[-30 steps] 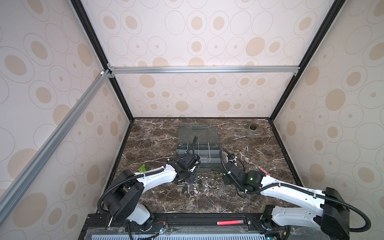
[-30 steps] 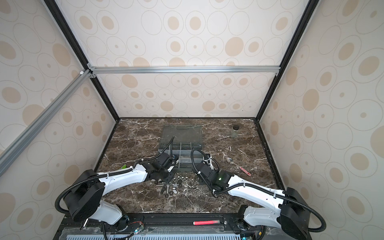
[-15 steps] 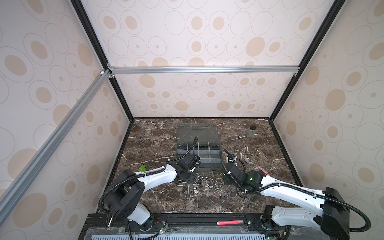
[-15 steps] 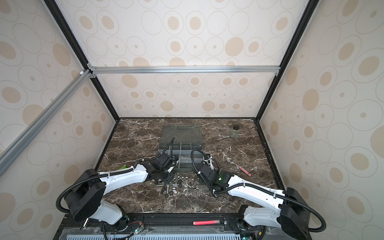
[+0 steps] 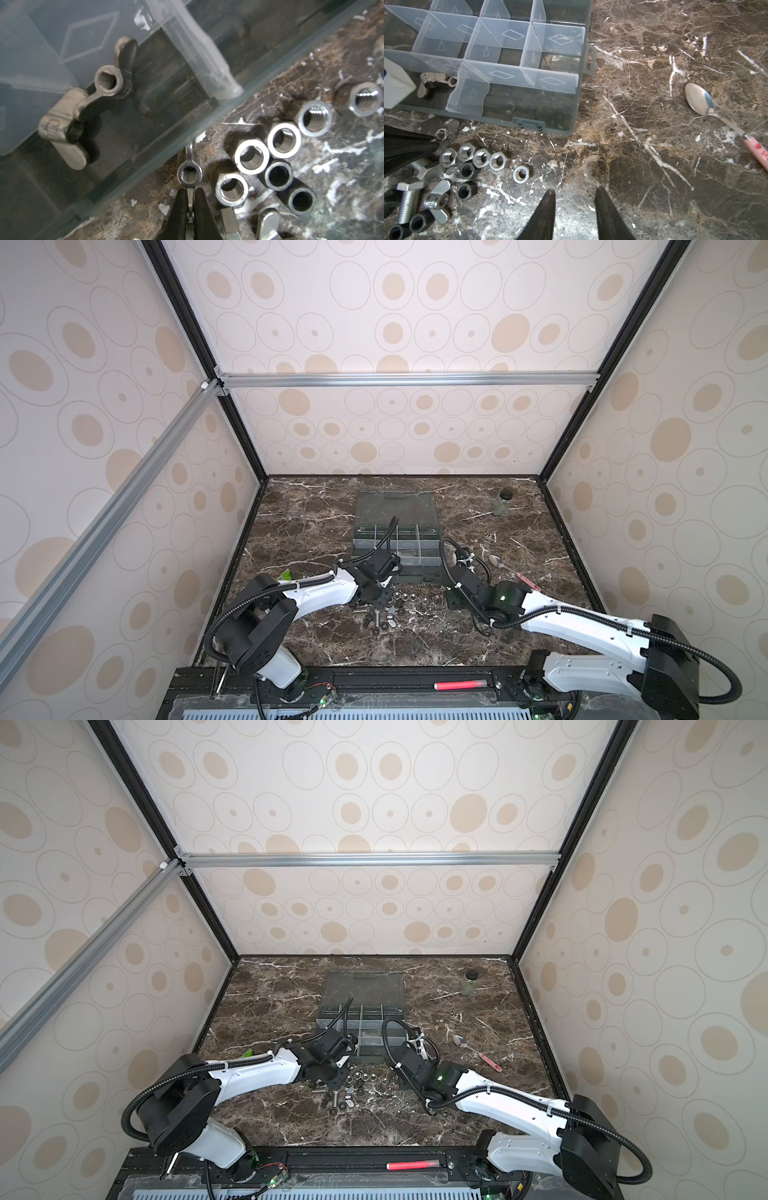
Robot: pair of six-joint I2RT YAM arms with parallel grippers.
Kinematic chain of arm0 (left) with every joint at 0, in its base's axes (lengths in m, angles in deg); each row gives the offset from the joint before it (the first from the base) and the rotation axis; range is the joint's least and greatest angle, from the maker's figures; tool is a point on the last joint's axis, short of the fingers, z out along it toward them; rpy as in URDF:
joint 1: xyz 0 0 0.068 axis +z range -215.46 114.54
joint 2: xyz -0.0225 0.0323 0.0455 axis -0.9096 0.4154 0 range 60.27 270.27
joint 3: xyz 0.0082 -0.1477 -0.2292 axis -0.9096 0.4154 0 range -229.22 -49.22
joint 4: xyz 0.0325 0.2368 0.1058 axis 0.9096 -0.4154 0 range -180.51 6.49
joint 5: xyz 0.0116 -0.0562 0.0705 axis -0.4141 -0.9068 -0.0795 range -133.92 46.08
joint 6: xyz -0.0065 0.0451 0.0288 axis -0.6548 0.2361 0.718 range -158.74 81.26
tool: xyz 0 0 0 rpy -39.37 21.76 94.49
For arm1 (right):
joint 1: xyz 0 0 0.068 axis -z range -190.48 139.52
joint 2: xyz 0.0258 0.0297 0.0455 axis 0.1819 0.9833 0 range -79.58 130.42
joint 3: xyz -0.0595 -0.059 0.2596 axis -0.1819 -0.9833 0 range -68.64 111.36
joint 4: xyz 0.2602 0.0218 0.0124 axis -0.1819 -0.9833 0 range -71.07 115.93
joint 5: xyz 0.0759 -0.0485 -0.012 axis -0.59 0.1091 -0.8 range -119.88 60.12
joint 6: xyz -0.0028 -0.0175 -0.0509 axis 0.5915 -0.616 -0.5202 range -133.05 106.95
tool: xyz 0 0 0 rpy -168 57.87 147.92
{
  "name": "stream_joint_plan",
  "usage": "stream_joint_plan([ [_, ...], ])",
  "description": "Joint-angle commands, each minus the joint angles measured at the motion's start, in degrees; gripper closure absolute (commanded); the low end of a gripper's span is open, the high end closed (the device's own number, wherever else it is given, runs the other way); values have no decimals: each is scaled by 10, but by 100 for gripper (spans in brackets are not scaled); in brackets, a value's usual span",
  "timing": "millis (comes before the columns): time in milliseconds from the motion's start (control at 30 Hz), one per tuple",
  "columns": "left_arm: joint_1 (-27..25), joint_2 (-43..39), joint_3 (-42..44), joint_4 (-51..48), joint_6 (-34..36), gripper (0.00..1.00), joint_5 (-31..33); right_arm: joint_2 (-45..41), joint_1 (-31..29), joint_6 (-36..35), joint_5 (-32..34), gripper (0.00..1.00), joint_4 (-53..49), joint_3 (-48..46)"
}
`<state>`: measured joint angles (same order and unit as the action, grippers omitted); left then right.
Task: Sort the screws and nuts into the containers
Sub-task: 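Lift the wing nut with the left gripper and drop it into the organizer's front compartment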
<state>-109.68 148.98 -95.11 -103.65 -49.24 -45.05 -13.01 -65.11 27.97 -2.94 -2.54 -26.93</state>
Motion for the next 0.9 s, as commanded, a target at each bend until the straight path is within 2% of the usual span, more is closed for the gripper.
stream_joint_plan([
  [0, -7, 3, -3, -15, 3, 98, 6, -4, 4, 10, 7, 64, -10, -6],
  [133, -7, -15, -6, -23, -2, 100, 18, -7, 3, 10, 8, 64, -12, -7],
  [300, -7, -82, -9, -29, 0, 100, 21, -12, 3, 8, 11, 64, -19, -6],
  [433, -7, -123, -45, -56, 4, 100, 11, -28, 4, 7, 11, 64, -17, -13],
  [533, -6, -140, -71, -65, 10, 100, 35, -49, 4, 0, 7, 64, -5, -28],
  [867, 16, -89, -102, -20, 10, 100, 67, -79, 6, -45, 21, 63, -25, -20],
])
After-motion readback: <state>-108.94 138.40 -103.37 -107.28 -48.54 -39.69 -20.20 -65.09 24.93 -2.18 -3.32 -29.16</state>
